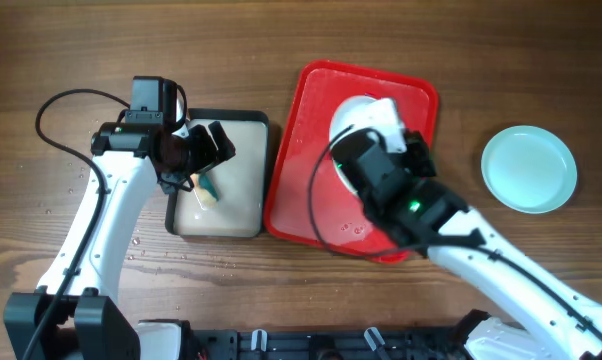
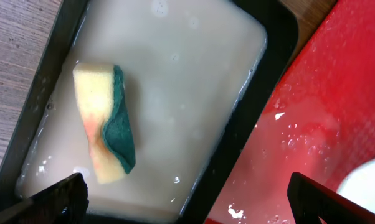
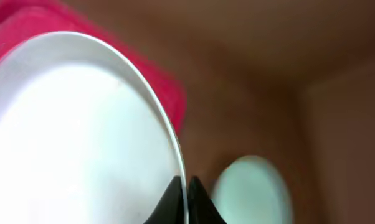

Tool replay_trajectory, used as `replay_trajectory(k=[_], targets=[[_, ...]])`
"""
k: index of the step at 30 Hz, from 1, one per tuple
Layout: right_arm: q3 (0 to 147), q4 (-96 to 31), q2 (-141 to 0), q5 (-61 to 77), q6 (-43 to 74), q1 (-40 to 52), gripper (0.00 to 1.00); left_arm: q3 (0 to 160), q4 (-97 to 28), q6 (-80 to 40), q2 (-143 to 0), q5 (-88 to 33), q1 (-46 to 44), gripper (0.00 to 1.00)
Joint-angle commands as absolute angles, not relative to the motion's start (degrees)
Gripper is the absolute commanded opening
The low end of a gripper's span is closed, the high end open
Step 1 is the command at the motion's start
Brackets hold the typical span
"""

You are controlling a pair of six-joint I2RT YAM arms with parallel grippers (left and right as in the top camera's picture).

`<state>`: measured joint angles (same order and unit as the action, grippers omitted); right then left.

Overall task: Clean dirty plates on tray and stack at the side
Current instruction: 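Carry the white plate right and stack it on the blue plates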

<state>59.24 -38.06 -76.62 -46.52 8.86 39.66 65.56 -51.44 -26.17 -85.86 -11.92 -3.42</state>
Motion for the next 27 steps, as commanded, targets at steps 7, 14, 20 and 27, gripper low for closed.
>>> replay_trajectory(k=[7, 14, 20, 27], targets=[[59.1, -36.8, -78.3, 9.8, 21.6, -16.3, 0.04, 66.7, -51.4, -25.9, -85.2, -12.6, -3.4, 1.0], [59.1, -37.4, -92.7, 11.4, 25.4, -44.7, 0.04, 66.7, -51.4, -25.9, -85.2, -12.6, -3.4, 1.0], [59.2, -40.0, -89.9, 26.9, 21.8, -43.6, 0.5, 66.7, -51.4, -25.9, -85.2, -12.6, -3.4, 1.0], [59.2, -50.9, -53.5, 44.0, 7.1, -23.8, 0.56, 66.7, -51.4, -25.9, -85.2, -12.6, -3.4, 1.0]])
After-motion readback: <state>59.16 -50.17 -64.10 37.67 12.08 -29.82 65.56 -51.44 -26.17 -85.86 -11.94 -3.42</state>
